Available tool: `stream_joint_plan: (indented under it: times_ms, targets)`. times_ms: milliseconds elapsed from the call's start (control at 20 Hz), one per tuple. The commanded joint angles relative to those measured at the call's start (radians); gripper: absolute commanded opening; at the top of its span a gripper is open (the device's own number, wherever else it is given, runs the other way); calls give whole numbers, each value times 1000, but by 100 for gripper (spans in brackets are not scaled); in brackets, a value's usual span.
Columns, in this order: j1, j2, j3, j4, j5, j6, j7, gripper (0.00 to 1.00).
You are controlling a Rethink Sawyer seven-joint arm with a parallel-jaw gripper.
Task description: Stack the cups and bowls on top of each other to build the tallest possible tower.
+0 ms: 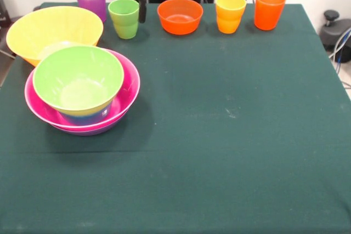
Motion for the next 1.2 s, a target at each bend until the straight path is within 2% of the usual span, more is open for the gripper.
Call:
stream_joint_plan:
  times_ms: [50,400,700,950,1200]
  targets:
    - [-17,15,96,36,-44,61,40,100]
    - [-20,9,97,32,-54,65,28,100]
    - [-29,16,98,24,-81,34,-4,100]
    - [-19,14,82,5,-104,52,-13,100]
    - [-41,1,104,4,-135,45,-42,100]
